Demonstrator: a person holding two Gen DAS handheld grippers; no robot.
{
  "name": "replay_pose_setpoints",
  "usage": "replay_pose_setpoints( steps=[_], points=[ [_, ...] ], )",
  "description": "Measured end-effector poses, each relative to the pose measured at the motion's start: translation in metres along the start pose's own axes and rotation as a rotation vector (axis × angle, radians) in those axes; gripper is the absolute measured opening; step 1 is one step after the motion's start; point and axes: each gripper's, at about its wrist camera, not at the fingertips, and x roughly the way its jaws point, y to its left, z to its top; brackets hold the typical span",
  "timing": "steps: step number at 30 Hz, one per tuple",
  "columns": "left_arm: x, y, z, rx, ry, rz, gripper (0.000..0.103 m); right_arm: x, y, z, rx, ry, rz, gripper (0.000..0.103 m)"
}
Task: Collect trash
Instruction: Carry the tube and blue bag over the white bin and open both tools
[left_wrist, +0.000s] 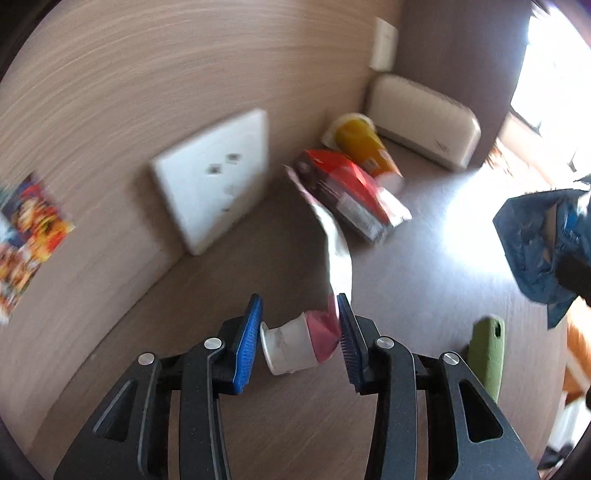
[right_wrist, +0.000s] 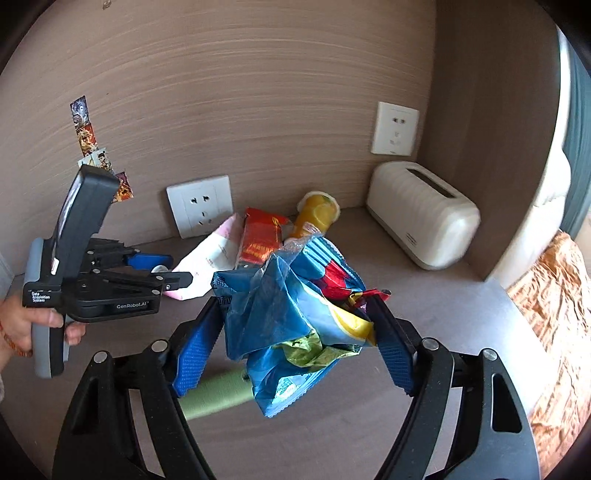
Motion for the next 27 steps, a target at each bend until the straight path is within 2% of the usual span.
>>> replay_pose_setpoints(
  steps=[4, 6, 8, 11, 17, 22, 27],
  points=[
    [0.002, -0.019, 0.005, 0.103, -0.008, 0.056, 0.040, -0.008, -0.003, -0.012, 0.026, 0.018, -0.035, 0.079],
    [0.001, -0.025, 0.005, 0.112, -0.020, 0.074, 0.039, -0.013, -0.007, -0.016, 0.040, 0.015, -0.048, 0.079],
    [-0.003, -0.025, 0.004, 0.090, -0.032, 0.075, 0.038, -0.022, -0.013, -0.019, 0.058, 0.006, -0.063, 0.079],
    [-0.017, -0.020, 0.000, 0.014, -0.052, 0.031, 0.038, -0.036, -0.021, -0.024, 0.082, -0.010, -0.085, 0.079],
    [-0.063, -0.014, -0.019, -0.046, -0.093, 0.029, 0.038, -0.060, -0.031, -0.035, 0.114, -0.030, -0.100, 0.079],
    [-0.105, -0.023, -0.037, -0.048, -0.112, 0.028, 0.038, -0.080, -0.036, -0.051, 0.119, -0.033, -0.104, 0.079],
    [-0.145, -0.054, -0.055, -0.010, -0.125, -0.027, 0.038, -0.108, -0.044, -0.074, 0.133, -0.029, -0.123, 0.079]
  ],
)
